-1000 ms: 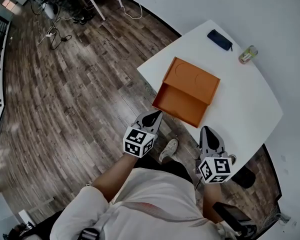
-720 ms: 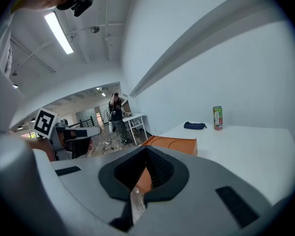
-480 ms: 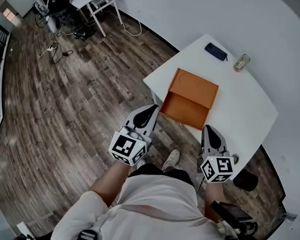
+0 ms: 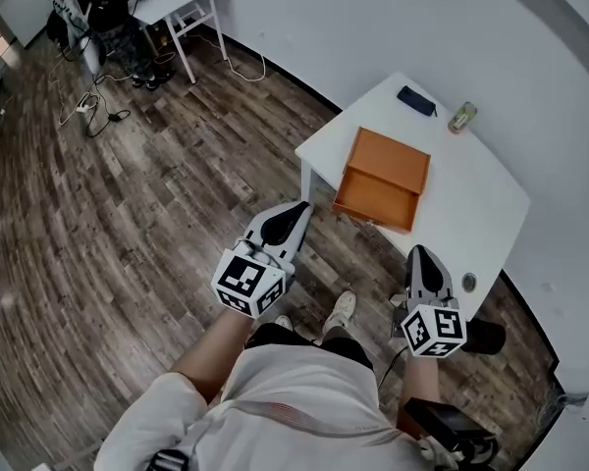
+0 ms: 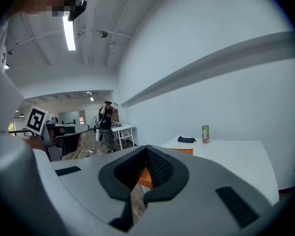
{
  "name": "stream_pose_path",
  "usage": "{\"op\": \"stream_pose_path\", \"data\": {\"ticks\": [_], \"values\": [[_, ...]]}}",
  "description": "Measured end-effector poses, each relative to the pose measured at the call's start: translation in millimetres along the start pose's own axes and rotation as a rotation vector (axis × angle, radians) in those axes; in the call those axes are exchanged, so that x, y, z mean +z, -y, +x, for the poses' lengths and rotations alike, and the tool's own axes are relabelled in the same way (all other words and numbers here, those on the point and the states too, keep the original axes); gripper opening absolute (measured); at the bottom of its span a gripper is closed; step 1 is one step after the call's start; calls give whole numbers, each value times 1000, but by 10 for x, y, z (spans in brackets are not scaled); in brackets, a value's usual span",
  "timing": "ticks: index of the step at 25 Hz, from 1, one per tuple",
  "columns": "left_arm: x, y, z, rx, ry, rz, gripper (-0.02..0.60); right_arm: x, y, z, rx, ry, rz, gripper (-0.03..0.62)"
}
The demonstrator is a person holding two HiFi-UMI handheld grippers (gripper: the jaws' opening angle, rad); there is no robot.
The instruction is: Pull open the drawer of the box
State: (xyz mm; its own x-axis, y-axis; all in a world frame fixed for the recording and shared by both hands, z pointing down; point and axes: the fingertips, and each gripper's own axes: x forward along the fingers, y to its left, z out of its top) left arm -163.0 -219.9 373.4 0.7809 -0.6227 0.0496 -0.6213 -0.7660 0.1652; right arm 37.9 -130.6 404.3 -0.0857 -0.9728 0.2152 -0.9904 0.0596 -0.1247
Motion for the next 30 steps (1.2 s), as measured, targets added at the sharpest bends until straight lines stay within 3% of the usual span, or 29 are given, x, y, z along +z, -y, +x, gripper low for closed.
{"op": "stream_pose_path", "data": {"ticks": [6, 13, 30], "values": [[15, 91, -235, -42, -5, -23, 11, 188, -137, -336, -46, 44, -14, 3], [112, 433, -228, -70, -5, -18, 11, 388, -87, -546, -30, 78, -26, 3], [163, 949, -82, -26, 8, -4, 11, 591, 269, -781, 44, 114, -74, 3]]}}
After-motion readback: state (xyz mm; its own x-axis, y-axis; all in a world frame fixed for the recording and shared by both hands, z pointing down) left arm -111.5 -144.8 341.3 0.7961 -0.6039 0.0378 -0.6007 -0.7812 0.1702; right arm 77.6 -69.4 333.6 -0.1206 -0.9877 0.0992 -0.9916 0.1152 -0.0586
